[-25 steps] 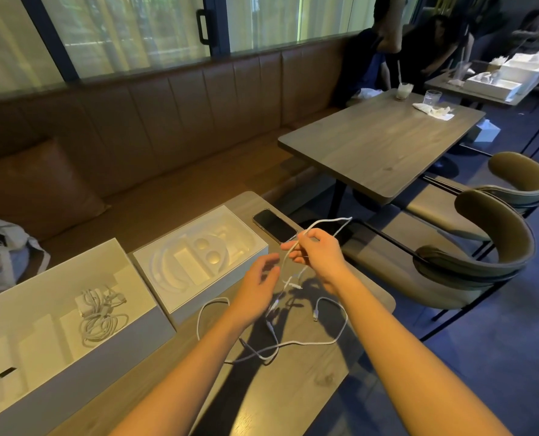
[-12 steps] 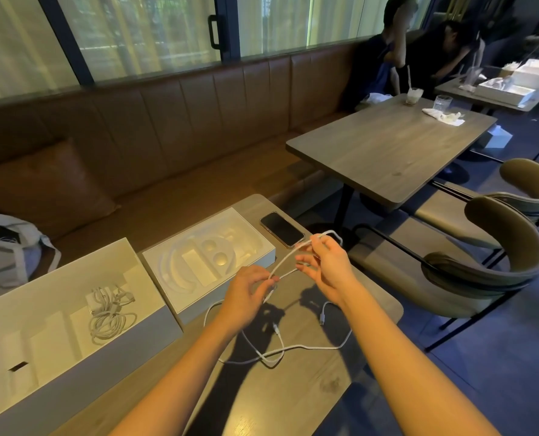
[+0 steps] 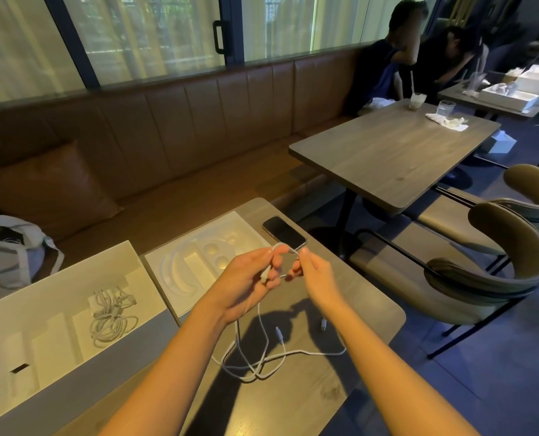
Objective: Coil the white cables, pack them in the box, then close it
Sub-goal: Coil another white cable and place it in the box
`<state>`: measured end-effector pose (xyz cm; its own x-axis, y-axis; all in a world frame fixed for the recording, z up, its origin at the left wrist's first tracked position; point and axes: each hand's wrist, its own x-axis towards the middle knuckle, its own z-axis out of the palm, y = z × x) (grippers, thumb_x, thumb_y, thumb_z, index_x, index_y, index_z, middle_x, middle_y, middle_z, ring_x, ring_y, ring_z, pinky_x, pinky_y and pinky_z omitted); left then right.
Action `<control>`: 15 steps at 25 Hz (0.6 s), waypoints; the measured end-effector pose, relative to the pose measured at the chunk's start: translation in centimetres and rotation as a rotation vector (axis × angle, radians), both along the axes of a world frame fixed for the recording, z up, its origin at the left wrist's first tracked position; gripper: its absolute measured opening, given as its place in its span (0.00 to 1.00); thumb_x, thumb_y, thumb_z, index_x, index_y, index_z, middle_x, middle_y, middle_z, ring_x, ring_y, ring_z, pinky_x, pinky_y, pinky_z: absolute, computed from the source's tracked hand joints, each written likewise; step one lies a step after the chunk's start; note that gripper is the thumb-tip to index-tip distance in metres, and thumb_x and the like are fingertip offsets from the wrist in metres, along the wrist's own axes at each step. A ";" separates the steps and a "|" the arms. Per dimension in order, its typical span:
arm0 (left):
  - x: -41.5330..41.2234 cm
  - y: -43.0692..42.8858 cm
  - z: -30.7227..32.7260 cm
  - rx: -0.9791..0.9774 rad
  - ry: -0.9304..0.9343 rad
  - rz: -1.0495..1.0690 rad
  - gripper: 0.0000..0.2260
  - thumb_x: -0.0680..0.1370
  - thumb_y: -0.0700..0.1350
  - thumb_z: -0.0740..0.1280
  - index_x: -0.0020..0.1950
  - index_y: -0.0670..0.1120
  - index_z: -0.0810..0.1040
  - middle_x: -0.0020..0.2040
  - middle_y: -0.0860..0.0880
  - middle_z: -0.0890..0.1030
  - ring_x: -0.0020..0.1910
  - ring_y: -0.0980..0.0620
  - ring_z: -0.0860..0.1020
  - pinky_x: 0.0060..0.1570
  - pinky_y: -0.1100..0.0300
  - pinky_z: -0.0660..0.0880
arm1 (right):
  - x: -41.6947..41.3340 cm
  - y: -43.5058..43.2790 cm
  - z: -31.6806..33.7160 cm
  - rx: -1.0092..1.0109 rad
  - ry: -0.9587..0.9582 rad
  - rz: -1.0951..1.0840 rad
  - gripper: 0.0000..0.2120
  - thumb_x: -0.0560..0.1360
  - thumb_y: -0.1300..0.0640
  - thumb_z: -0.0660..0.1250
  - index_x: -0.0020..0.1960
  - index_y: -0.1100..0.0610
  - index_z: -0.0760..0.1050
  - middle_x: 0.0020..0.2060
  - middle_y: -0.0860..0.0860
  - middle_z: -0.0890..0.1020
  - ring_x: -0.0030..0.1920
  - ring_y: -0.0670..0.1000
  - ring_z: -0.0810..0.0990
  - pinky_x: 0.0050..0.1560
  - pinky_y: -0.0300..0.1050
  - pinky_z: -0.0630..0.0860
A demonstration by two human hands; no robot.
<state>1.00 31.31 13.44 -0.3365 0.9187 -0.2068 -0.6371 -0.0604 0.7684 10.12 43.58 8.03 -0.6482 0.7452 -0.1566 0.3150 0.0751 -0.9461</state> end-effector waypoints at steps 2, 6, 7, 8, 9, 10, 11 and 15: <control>-0.2 0.1 1.6 0.142 -0.125 0.025 0.11 0.76 0.37 0.61 0.54 0.39 0.80 0.39 0.45 0.79 0.36 0.53 0.78 0.38 0.64 0.79 | 0.1 -0.4 -0.4 -0.091 0.043 0.120 0.19 0.81 0.48 0.52 0.43 0.58 0.74 0.30 0.51 0.75 0.34 0.51 0.75 0.49 0.58 0.77; -1.9 1.4 2.9 0.040 0.220 0.447 0.11 0.79 0.40 0.60 0.58 0.46 0.78 0.48 0.50 0.85 0.50 0.53 0.83 0.51 0.63 0.79 | 0.9 -1.1 0.2 -0.003 -0.114 0.423 0.15 0.82 0.55 0.51 0.47 0.59 0.75 0.29 0.48 0.71 0.29 0.44 0.71 0.38 0.40 0.72; -2.7 1.8 2.6 -0.038 0.346 0.540 0.12 0.79 0.42 0.61 0.62 0.46 0.76 0.52 0.52 0.84 0.54 0.54 0.82 0.55 0.62 0.78 | 1.0 -1.4 1.0 0.080 -0.180 0.507 0.15 0.82 0.55 0.52 0.47 0.57 0.75 0.30 0.46 0.71 0.30 0.41 0.71 0.37 0.35 0.70; -3.4 2.0 1.9 -0.121 0.439 0.607 0.15 0.79 0.44 0.62 0.65 0.46 0.75 0.55 0.53 0.82 0.57 0.55 0.80 0.58 0.61 0.76 | 1.0 -1.6 1.8 0.176 -0.248 0.587 0.15 0.82 0.53 0.53 0.47 0.57 0.76 0.30 0.46 0.71 0.31 0.41 0.71 0.38 0.35 0.70; -3.8 2.1 1.2 -0.194 0.496 0.651 0.16 0.79 0.45 0.63 0.66 0.46 0.73 0.58 0.53 0.80 0.59 0.55 0.79 0.60 0.59 0.75 | 1.0 -1.8 2.7 0.272 -0.307 0.659 0.16 0.81 0.52 0.54 0.45 0.57 0.76 0.31 0.47 0.72 0.32 0.43 0.71 0.40 0.37 0.71; -4.0 2.1 0.3 -0.257 0.549 0.683 0.17 0.78 0.47 0.63 0.67 0.46 0.73 0.59 0.52 0.79 0.58 0.55 0.78 0.60 0.58 0.75 | 1.1 -1.9 3.7 0.362 -0.357 0.717 0.16 0.81 0.51 0.54 0.45 0.58 0.76 0.32 0.49 0.73 0.33 0.45 0.72 0.41 0.41 0.72; -4.2 2.0 -0.6 -0.315 0.629 0.700 0.16 0.78 0.47 0.64 0.66 0.46 0.75 0.58 0.51 0.80 0.55 0.57 0.78 0.57 0.60 0.75 | 1.1 -2.1 4.6 0.435 -0.385 0.757 0.15 0.81 0.51 0.55 0.45 0.57 0.76 0.34 0.49 0.74 0.35 0.46 0.73 0.42 0.41 0.72; -3.7 0.7 -2.9 -0.409 1.067 0.395 0.11 0.78 0.44 0.64 0.57 0.44 0.81 0.49 0.44 0.84 0.43 0.56 0.78 0.45 0.61 0.75 | 1.0 -2.1 8.1 0.664 -0.242 0.657 0.11 0.79 0.53 0.59 0.55 0.55 0.78 0.45 0.50 0.81 0.45 0.47 0.79 0.49 0.42 0.76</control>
<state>-2.72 32.04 10.51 -0.7579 0.6454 0.0950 0.3368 0.2625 0.9042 11.08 41.46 16.12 -0.9731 0.2298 -0.0182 0.2001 0.8027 -0.5619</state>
